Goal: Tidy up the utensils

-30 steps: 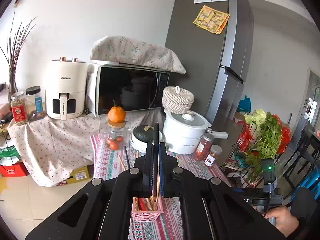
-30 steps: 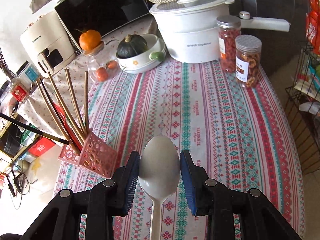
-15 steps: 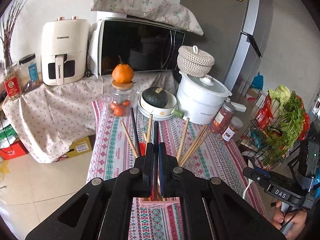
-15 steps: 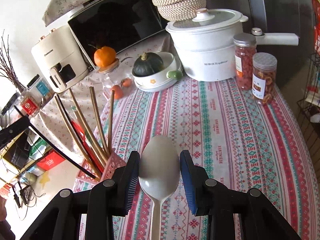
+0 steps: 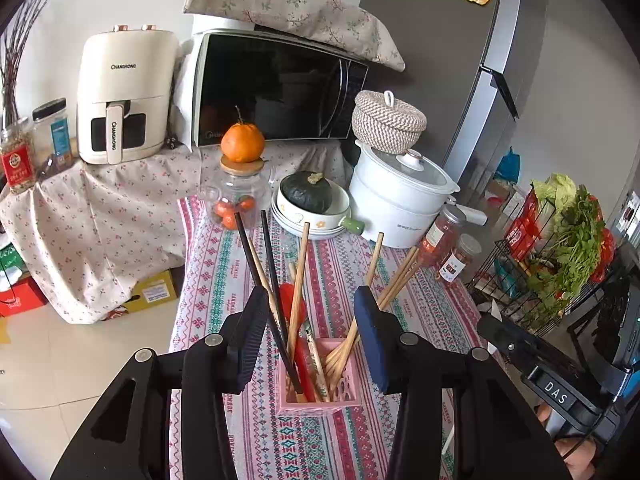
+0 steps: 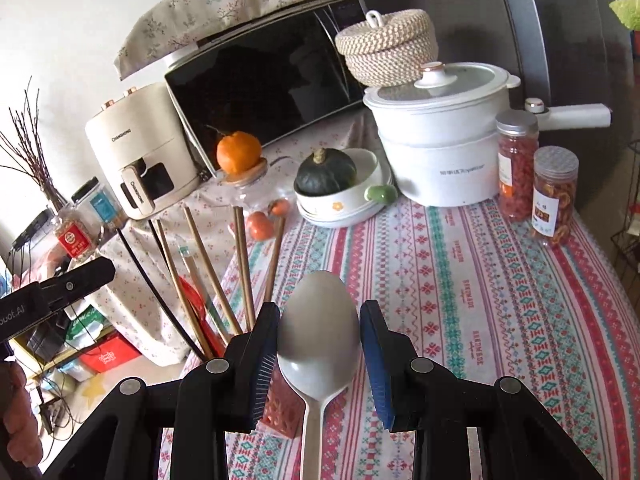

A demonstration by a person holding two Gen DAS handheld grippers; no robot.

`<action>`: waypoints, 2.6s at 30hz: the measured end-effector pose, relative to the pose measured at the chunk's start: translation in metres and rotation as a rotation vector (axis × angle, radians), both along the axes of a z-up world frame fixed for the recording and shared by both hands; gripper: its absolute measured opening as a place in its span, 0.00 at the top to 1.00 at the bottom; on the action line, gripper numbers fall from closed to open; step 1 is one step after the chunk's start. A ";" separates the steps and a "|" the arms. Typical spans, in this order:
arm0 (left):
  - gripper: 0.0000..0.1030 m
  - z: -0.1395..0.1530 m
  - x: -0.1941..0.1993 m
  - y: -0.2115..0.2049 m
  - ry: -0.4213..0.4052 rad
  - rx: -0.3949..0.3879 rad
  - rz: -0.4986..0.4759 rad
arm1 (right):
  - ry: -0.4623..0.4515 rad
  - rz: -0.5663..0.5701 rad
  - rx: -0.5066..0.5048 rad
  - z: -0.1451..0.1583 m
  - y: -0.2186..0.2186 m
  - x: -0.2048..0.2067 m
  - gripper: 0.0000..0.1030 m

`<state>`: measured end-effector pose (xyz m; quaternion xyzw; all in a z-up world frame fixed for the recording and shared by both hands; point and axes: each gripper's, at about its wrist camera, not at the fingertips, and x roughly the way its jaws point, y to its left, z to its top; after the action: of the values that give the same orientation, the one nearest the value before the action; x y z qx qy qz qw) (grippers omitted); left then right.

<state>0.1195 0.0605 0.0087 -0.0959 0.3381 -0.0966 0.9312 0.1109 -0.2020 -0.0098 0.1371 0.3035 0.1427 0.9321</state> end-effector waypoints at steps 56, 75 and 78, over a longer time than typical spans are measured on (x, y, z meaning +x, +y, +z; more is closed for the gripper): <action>0.16 -0.034 -0.050 0.037 0.221 -0.018 0.155 | -0.126 -0.203 -0.255 0.041 0.019 -0.046 0.11; 0.08 -0.022 -0.103 -0.062 0.079 0.213 0.093 | 0.146 -0.150 -0.378 0.014 -0.046 -0.078 0.02; 0.08 -0.023 -0.103 -0.068 0.072 0.227 0.086 | 0.158 -0.153 -0.374 0.008 -0.048 -0.075 0.02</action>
<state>0.0169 -0.0073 -0.0146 -0.0077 0.3757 -0.0141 0.9266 0.0356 -0.2498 -0.0016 -0.0048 0.3854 0.0014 0.9227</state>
